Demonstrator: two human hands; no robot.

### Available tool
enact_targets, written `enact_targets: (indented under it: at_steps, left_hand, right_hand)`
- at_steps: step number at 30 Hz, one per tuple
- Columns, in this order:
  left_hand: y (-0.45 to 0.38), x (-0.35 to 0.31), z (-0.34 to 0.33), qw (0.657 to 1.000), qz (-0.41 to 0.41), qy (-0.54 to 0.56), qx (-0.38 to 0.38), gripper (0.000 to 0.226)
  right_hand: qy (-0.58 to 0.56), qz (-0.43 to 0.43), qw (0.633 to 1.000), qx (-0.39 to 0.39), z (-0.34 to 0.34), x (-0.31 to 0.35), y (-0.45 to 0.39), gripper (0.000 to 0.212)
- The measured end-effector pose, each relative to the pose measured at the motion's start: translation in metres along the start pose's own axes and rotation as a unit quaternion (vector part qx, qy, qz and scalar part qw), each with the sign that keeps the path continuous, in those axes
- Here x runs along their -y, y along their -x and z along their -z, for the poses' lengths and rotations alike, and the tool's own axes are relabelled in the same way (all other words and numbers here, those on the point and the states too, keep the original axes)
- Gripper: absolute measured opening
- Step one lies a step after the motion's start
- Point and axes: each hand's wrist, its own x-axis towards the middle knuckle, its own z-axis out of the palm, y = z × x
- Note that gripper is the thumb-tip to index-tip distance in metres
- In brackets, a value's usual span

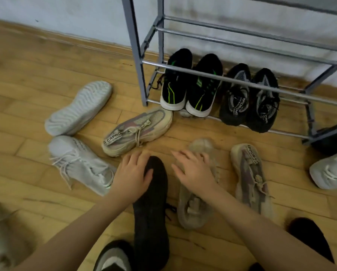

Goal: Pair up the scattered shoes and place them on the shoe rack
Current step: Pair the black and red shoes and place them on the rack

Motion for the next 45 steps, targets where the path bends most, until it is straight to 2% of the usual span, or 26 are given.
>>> enact_targets:
  at_steps: [4, 7, 12, 18, 22, 26, 30, 36, 40, 45]
  left_hand:
    - [0.022, 0.022, -0.024, 0.992, 0.033, -0.084, 0.084, 0.072]
    - [0.026, 0.029, -0.032, 0.988, 0.019, -0.116, 0.103, 0.077]
    - [0.024, 0.03, -0.029, 0.996, -0.008, -0.045, 0.077, 0.074]
    - [0.02, 0.023, -0.001, 0.993, -0.041, 0.107, -0.024, 0.07]
    - [0.003, 0.012, 0.018, 0.977, -0.064, 0.188, -0.074, 0.065]
    - [-0.015, -0.01, 0.027, 0.971, -0.09, 0.202, -0.096, 0.068]
    - [-0.028, -0.035, 0.024, 0.971, -0.091, 0.197, -0.096, 0.071]
    - [-0.04, -0.075, 0.009, 0.984, -0.086, 0.129, -0.083, 0.056]
    - [-0.037, -0.099, -0.003, 0.986, -0.107, 0.107, -0.071, 0.046]
    - [-0.021, -0.103, -0.003, 0.986, -0.096, 0.109, -0.083, 0.041]
  right_hand:
    - [0.044, -0.002, 0.996, 0.078, -0.031, 0.014, 0.004, 0.052]
    - [0.069, 0.005, 0.993, 0.091, -0.041, 0.022, 0.009, 0.056]
    - [0.017, 0.017, 0.999, 0.025, -0.041, 0.029, 0.02, 0.055]
    - [-0.081, 0.043, 0.991, -0.099, -0.022, 0.03, 0.017, 0.051]
    - [-0.148, 0.029, 0.984, -0.095, -0.004, 0.028, 0.006, 0.052]
    - [-0.224, 0.002, 0.967, -0.118, 0.012, 0.012, 0.005, 0.052]
    - [-0.224, -0.02, 0.963, -0.148, 0.024, -0.007, 0.011, 0.052]
    - [-0.182, -0.103, 0.972, -0.112, 0.025, -0.038, 0.025, 0.052]
    - [-0.18, -0.103, 0.968, -0.141, 0.029, -0.042, 0.03, 0.048]
    - [-0.215, -0.142, 0.958, -0.121, 0.036, -0.055, 0.037, 0.039]
